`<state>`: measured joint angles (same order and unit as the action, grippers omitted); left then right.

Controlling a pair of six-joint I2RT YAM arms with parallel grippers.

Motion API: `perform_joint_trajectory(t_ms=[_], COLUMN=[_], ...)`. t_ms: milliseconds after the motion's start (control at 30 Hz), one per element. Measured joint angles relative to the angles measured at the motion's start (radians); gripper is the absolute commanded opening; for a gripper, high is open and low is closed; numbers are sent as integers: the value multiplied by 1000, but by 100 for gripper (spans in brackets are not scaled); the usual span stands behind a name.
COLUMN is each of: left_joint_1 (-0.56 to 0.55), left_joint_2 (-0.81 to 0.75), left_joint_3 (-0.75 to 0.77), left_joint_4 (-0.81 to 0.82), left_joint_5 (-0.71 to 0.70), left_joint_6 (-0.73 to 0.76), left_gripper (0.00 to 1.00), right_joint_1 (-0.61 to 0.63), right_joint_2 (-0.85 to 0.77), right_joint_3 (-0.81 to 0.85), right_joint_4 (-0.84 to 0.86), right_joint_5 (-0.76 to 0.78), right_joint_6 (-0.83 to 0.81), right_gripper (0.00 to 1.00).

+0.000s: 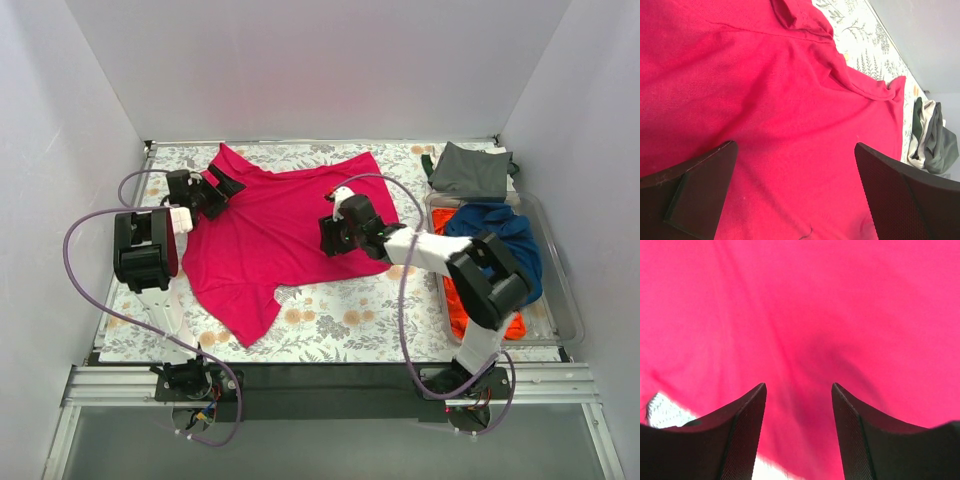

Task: Fold and stack the t-shirts
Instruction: Flatten the tshirt out

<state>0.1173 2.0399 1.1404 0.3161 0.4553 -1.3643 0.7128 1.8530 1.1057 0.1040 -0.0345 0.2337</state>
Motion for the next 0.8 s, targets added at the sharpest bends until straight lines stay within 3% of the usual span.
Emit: perform_joint_trajectory(t_ms=[167,333,600,800], left_joint_1=[1,-40,-240,-255], left_joint_2=[-7,-72,-248,-320], left_joint_3=[-8,-56,-129,-200], left_joint_4=[6,1,9,1], left_joint_5=[5,-10,-24,-34], left_joint_6=[12,46,90,104], left_gripper=[97,97,97,97], right_joint_1=[-3,-43,-200,-248], right_joint_2=[-331,-594,-589,-516], right_joint_3=[-192,-332,-457,-460], right_joint_4=[-6,1,-72,-79], right_joint_5=[146,293,342,324], right_joint_6=[-3,6,34,49], right_gripper=[55,54,41,38])
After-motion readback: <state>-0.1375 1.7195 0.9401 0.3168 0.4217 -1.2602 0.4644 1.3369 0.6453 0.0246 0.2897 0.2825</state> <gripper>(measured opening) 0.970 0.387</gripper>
